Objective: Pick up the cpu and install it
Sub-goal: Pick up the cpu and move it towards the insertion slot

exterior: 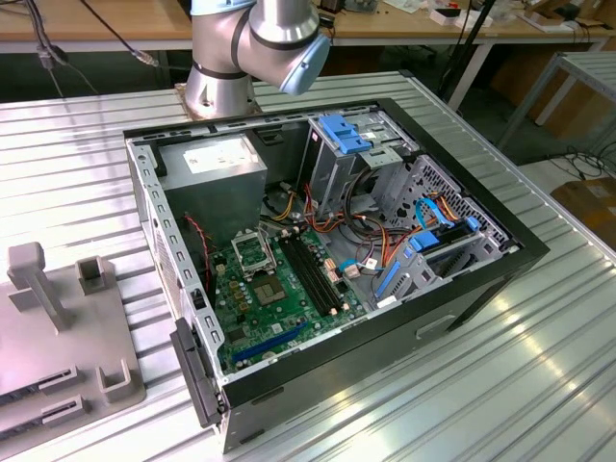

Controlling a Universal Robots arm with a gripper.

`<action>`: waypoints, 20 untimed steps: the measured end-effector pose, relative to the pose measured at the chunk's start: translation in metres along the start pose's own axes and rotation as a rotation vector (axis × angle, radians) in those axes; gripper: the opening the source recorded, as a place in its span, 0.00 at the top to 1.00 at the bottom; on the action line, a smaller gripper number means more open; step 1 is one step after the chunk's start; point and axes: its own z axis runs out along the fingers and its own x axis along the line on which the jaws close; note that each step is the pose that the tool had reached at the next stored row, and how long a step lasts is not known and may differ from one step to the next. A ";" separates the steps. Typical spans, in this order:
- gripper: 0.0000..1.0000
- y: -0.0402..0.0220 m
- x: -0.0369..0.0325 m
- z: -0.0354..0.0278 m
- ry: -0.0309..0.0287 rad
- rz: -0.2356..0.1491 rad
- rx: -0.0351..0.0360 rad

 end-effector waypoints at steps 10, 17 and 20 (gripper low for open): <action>0.53 -0.0001 -0.0050 0.0000 -0.0001 0.000 0.0001; 0.53 -0.0002 -0.0082 0.0000 0.0000 0.000 0.0000; 0.53 -0.0002 -0.0087 0.0000 0.0000 0.000 0.0001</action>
